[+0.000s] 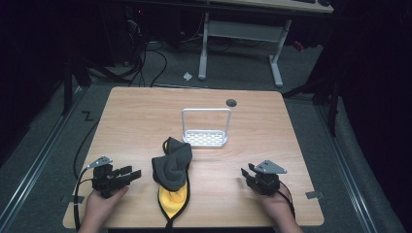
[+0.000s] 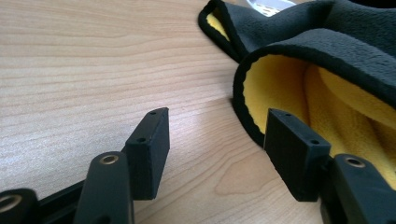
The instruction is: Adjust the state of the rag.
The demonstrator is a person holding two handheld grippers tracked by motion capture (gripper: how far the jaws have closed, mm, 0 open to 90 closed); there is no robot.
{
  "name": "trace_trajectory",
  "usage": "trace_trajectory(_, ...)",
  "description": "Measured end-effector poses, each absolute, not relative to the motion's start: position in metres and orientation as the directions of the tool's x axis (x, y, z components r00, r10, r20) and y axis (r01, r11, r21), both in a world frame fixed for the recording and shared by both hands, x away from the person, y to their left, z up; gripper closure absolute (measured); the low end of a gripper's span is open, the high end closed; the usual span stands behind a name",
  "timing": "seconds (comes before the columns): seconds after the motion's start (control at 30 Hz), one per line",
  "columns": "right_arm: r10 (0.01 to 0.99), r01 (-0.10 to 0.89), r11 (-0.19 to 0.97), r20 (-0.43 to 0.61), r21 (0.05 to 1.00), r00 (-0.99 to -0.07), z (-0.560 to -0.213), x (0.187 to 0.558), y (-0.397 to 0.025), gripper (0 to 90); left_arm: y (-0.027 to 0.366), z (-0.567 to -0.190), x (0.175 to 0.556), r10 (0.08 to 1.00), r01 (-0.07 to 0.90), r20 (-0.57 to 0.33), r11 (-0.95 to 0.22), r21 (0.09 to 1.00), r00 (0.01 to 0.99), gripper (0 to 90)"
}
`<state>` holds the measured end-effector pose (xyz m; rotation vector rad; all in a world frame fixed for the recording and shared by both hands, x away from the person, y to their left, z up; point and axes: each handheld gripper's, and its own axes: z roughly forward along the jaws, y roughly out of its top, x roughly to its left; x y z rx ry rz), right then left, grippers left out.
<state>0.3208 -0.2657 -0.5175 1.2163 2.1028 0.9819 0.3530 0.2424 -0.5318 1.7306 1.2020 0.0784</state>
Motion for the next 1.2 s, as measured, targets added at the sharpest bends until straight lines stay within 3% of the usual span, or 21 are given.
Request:
trace_trajectory(0.3,0.873,0.499,0.336,-0.065,0.799,-0.483,-0.515,0.320,-0.259,64.0,0.228,-0.513,0.346,0.712,0.616,-0.415,-0.032,0.787,0.567,33.8)
trace_trajectory(0.63,0.856,0.480,0.349,-0.066,0.805,-0.512,-0.512,0.316,-0.247,61.0,0.180,-0.472,0.334,0.624,0.499,-0.350,-0.075,0.863,0.699,25.7)
trace_trajectory(0.9,0.841,0.471,0.372,-0.075,0.800,-0.536,-0.513,0.314,-0.237,59.3,0.147,-0.482,0.338,0.630,0.517,-0.308,-0.176,0.838,0.713,24.4)
trace_trajectory(0.97,0.836,0.467,0.376,-0.076,0.800,-0.543,-0.513,0.313,-0.234,59.0,0.144,-0.487,0.338,0.640,0.527,-0.296,-0.203,0.825,0.710,26.5)
trace_trajectory(1.0,0.829,0.461,0.385,-0.080,0.800,-0.554,-0.513,0.313,-0.231,58.6,0.142,-0.489,0.338,0.647,0.533,-0.287,-0.219,0.817,0.706,36.0)
trace_trajectory(1.03,0.829,0.461,0.385,-0.080,0.800,-0.554,-0.513,0.313,-0.231,58.6,0.141,-0.492,0.338,0.650,0.543,-0.287,-0.232,0.807,0.703,36.0)
trace_trajectory(1.2,0.809,0.446,0.408,-0.088,0.797,-0.582,-0.513,0.311,-0.221,58.0,0.130,-0.506,0.337,0.632,0.571,-0.288,-0.302,0.763,0.719,58.3)
